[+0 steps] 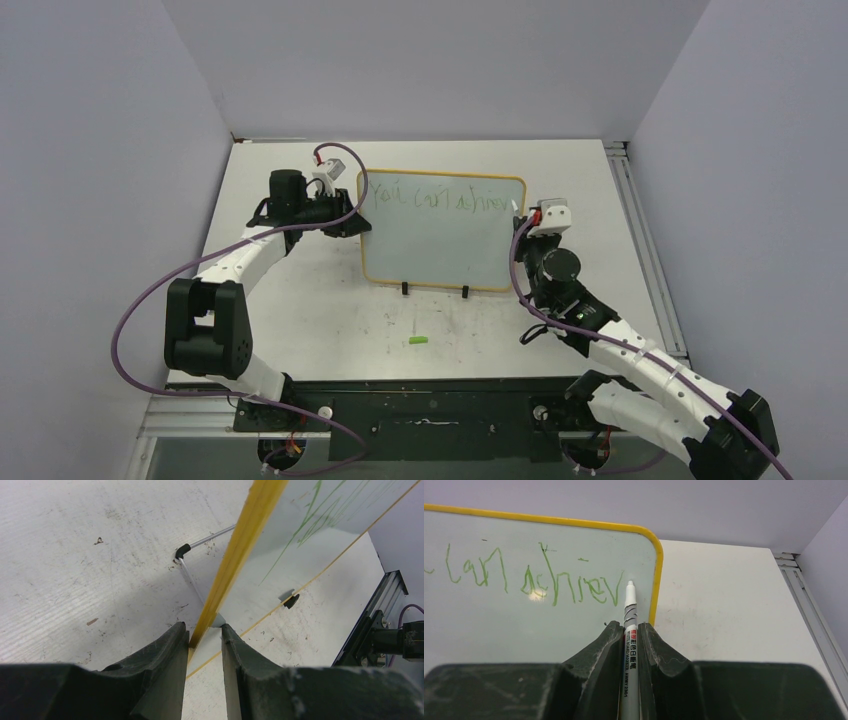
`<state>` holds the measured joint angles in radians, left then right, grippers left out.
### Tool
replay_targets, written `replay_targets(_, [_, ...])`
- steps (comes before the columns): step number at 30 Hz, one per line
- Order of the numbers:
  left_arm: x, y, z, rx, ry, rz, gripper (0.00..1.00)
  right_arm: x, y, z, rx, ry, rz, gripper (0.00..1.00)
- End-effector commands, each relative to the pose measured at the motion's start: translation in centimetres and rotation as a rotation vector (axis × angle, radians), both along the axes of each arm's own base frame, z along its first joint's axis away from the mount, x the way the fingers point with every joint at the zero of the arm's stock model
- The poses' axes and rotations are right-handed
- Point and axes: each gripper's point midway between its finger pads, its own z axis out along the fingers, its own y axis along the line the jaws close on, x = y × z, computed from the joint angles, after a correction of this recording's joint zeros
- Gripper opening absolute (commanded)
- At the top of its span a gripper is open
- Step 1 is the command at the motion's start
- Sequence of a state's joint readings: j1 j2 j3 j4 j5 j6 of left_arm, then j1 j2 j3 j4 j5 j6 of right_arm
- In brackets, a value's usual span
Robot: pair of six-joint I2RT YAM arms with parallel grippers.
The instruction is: Write a sentence on the whiteboard
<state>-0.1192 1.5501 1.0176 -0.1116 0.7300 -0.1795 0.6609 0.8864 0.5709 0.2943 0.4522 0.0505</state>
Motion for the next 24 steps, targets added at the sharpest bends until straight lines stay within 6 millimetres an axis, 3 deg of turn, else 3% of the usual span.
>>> replay_targets(1, [0.6, -0.6, 2.9, -0.01, -0.085, -0.019, 0.28, -0.1, -0.3, -1.0, 0.018, 0.02, -0.009, 0.05])
replay_targets(11, [0.6, -0.6, 2.9, -0.01, -0.085, -0.019, 0.28, -0.1, -1.5, -1.4, 0.014, 0.032, -0.069, 0.05])
replay_targets(24, [0.6, -0.6, 2.8, -0.01, -0.081, -0.02, 0.28, 0.4, -1.6, 0.7, 0.022, -0.018, -0.08, 0.05])
